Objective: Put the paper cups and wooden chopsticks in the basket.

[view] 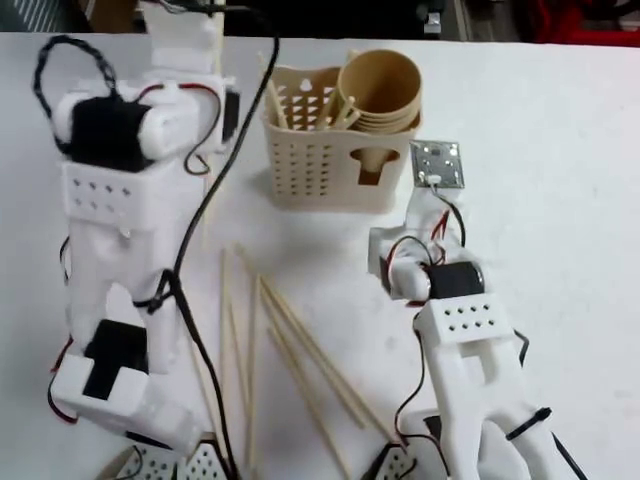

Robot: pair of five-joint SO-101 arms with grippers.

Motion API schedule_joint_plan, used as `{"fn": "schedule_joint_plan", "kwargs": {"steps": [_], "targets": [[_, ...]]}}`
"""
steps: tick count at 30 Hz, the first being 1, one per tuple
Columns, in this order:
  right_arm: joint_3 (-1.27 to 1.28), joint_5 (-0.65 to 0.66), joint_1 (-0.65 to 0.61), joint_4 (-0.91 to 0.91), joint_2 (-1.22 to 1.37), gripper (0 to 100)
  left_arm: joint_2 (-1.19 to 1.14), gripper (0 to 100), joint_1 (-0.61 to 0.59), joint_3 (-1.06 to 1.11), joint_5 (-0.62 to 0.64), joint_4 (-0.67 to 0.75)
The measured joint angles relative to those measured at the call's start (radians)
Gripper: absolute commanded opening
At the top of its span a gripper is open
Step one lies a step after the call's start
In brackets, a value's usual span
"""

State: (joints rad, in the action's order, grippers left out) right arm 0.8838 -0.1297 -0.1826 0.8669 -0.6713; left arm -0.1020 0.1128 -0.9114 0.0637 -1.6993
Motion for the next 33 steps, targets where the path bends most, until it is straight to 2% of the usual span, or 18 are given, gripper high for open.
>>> {"fn": "schedule_joint_plan", "kwargs": {"steps": [4,13,17,22,24,29,33], "targets": [[0.0,0.0,-0.002,0.0,0.0,7.4,0.0,2,0.0,-0.038,0.055,0.115],[0.0,0.0,0.005,-0.003,0.0,7.4,0.0,2,0.071,-0.006,0.137,0.497],[0.0,0.0,0.006,-0.003,0.0,7.4,0.0,2,0.12,0.143,0.143,0.695],[0.0,0.0,0.006,-0.003,0.0,7.4,-0.002,3,0.123,0.4,0.143,0.947],[0.0,0.0,0.006,-0.003,-0.002,7.5,-0.002,6,0.123,0.496,0.143,1.025],[0.0,0.0,0.006,-0.003,-0.008,7.5,-0.003,20,0.123,0.647,0.143,1.085],[0.0,0.0,0.006,-0.003,-0.008,7.6,-0.003,19,0.121,0.681,0.143,1.089]]}}
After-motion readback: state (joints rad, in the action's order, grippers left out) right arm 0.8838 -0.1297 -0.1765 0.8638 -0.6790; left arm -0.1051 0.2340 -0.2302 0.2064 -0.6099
